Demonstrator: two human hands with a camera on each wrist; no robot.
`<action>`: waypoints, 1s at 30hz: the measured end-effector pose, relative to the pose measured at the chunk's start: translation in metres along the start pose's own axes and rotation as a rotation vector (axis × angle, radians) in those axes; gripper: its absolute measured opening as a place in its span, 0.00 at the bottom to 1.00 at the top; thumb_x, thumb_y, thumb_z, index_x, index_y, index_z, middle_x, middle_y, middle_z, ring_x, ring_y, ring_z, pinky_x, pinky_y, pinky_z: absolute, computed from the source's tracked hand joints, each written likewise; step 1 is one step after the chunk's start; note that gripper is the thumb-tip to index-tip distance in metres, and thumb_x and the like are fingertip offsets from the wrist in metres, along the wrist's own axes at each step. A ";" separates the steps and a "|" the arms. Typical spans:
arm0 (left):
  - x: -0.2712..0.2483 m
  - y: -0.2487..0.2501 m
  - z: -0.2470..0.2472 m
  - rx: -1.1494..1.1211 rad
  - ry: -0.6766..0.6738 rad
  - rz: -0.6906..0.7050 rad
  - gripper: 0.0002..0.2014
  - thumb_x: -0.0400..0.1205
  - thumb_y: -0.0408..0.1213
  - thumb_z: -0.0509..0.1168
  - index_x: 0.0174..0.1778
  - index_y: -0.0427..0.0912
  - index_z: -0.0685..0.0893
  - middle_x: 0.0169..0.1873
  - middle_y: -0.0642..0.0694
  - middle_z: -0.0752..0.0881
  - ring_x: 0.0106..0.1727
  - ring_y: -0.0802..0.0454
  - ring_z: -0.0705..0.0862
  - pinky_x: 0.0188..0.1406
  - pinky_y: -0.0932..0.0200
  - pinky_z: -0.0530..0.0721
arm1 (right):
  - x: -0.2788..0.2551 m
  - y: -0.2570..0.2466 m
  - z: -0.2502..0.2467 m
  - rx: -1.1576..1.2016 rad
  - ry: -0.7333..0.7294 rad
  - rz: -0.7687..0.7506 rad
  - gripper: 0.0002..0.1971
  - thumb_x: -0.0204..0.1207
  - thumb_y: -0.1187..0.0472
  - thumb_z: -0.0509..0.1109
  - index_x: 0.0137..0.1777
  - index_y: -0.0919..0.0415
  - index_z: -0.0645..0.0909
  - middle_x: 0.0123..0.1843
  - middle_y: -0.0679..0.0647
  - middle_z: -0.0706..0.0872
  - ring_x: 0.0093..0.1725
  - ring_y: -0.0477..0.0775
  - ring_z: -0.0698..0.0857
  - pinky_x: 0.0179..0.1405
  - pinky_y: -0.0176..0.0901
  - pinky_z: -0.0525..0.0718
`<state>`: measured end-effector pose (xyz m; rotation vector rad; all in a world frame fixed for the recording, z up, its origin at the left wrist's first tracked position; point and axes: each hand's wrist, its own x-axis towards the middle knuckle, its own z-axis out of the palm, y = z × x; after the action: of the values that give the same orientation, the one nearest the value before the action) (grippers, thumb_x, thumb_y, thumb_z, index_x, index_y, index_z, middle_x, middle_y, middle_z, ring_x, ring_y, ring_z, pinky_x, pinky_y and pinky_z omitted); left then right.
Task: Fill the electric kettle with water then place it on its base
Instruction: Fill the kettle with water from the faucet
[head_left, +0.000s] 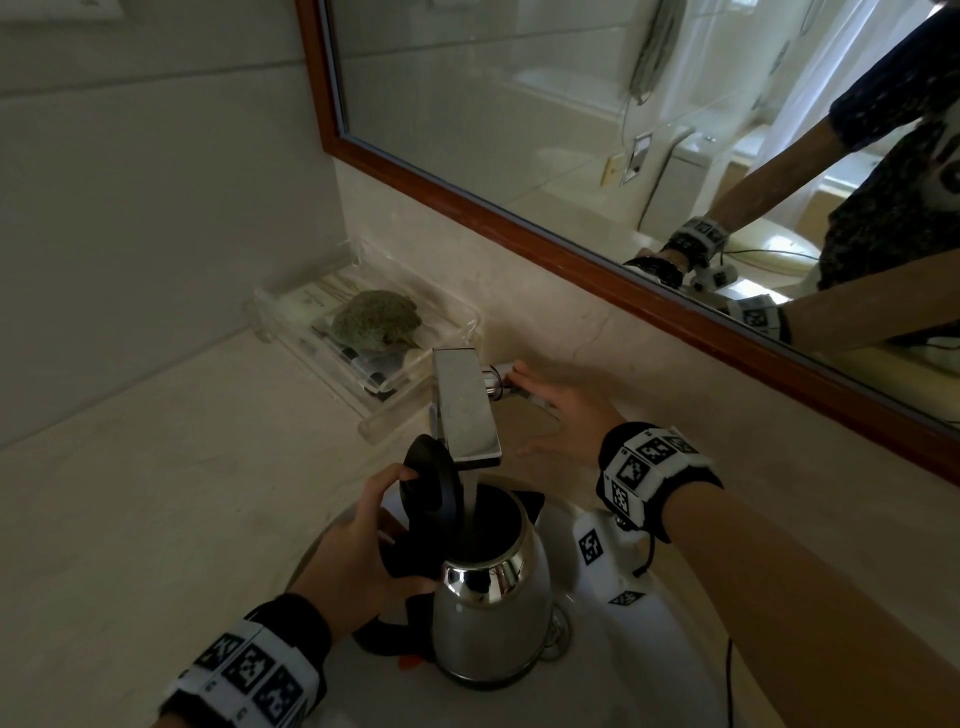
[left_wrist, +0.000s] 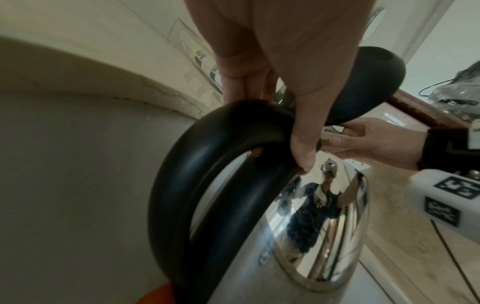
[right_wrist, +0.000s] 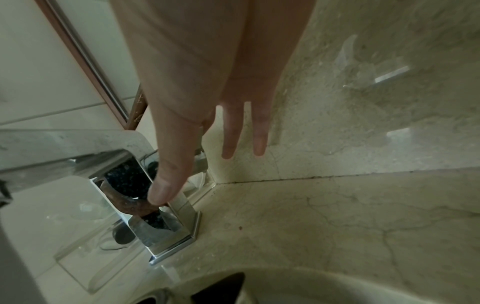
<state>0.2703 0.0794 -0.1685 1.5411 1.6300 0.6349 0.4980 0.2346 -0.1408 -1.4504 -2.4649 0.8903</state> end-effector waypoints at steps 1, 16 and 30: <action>0.000 0.000 0.000 0.001 -0.002 0.002 0.52 0.61 0.38 0.81 0.71 0.60 0.51 0.42 0.57 0.80 0.47 0.53 0.84 0.50 0.59 0.83 | 0.000 0.000 0.000 0.005 -0.002 0.004 0.47 0.65 0.58 0.80 0.81 0.51 0.56 0.84 0.44 0.55 0.82 0.46 0.59 0.79 0.36 0.59; 0.002 -0.004 0.001 -0.006 -0.004 0.014 0.51 0.60 0.39 0.81 0.64 0.69 0.49 0.42 0.63 0.79 0.42 0.64 0.82 0.40 0.75 0.77 | 0.002 0.003 0.002 0.006 -0.008 0.002 0.46 0.67 0.59 0.79 0.81 0.49 0.55 0.84 0.43 0.54 0.81 0.46 0.61 0.79 0.38 0.61; 0.001 -0.001 0.000 0.002 0.000 0.015 0.53 0.61 0.38 0.81 0.72 0.58 0.51 0.45 0.56 0.80 0.52 0.52 0.83 0.52 0.62 0.81 | 0.003 0.006 0.004 0.032 0.004 0.020 0.45 0.68 0.62 0.78 0.80 0.47 0.56 0.84 0.41 0.55 0.81 0.46 0.62 0.80 0.42 0.64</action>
<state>0.2700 0.0802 -0.1699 1.5561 1.6205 0.6422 0.4991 0.2379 -0.1476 -1.4672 -2.4265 0.9247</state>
